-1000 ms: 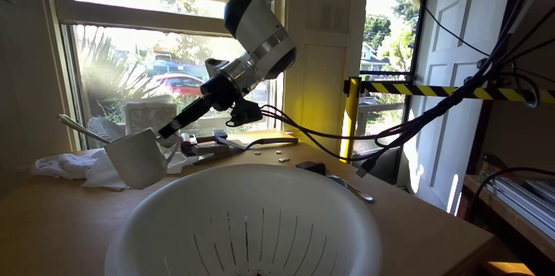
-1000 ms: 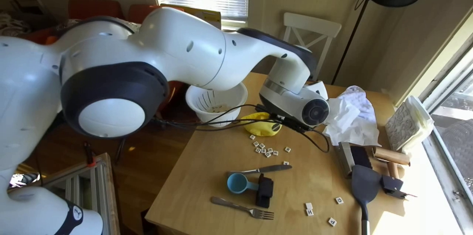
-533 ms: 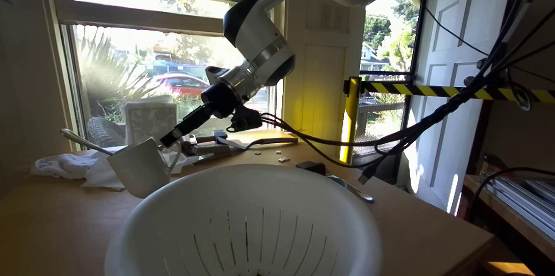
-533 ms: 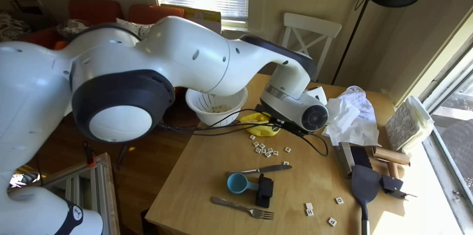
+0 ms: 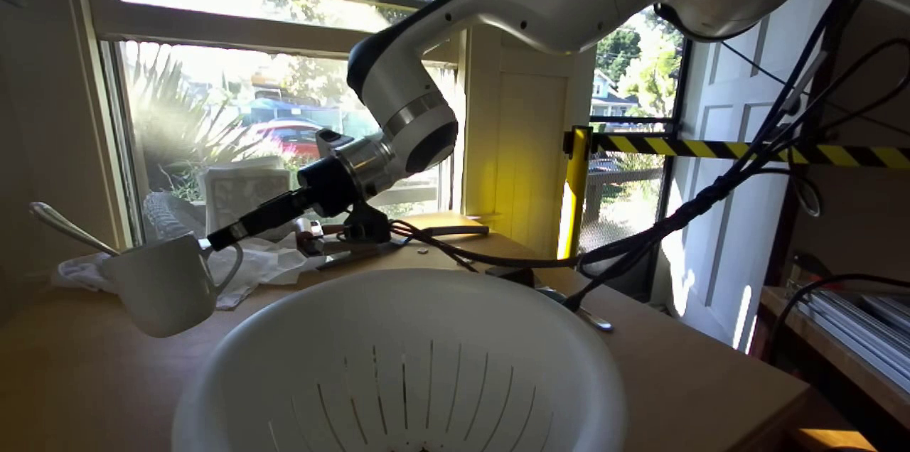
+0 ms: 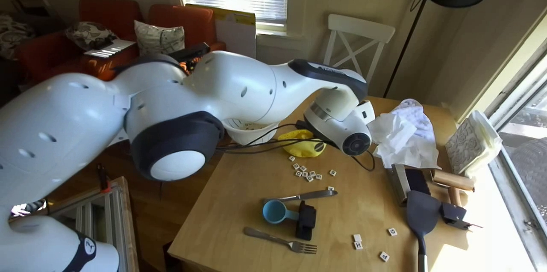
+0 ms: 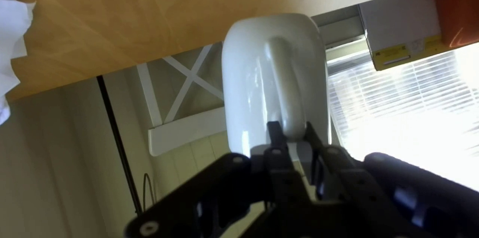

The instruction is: Move the mug to the left

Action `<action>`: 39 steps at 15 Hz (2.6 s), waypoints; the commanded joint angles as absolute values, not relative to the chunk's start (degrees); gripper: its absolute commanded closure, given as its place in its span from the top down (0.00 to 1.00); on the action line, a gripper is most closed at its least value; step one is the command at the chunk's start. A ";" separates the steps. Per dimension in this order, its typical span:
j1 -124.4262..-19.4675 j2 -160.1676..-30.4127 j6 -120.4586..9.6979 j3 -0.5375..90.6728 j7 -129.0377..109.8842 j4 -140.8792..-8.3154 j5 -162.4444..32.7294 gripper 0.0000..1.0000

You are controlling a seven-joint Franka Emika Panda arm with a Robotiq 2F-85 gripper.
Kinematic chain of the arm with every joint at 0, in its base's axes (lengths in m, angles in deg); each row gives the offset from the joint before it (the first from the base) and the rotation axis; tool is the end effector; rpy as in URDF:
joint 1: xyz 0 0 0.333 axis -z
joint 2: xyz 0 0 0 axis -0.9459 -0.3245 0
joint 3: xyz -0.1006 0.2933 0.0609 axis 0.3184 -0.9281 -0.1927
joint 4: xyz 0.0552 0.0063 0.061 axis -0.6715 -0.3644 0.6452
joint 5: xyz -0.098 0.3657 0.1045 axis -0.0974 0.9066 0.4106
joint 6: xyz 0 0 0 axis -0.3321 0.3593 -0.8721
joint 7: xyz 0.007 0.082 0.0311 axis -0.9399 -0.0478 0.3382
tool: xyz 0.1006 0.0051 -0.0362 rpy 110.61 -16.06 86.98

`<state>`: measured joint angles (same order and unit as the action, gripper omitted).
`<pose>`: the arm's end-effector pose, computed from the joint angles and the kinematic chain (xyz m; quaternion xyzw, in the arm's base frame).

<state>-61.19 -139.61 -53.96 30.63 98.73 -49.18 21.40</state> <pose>0.7795 -0.0198 0.1701 -0.7848 -0.2547 -0.4602 0.3277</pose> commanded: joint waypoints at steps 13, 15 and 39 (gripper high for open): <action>-64.38 -159.54 -53.70 28.79 103.58 -21.83 24.77 0.04; -64.72 -160.76 -54.38 28.94 103.48 -20.27 24.23 0.04; -67.25 -161.49 -53.25 40.15 95.42 -18.50 15.12 0.04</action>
<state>-66.43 -160.34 -53.07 37.30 98.87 -20.43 18.15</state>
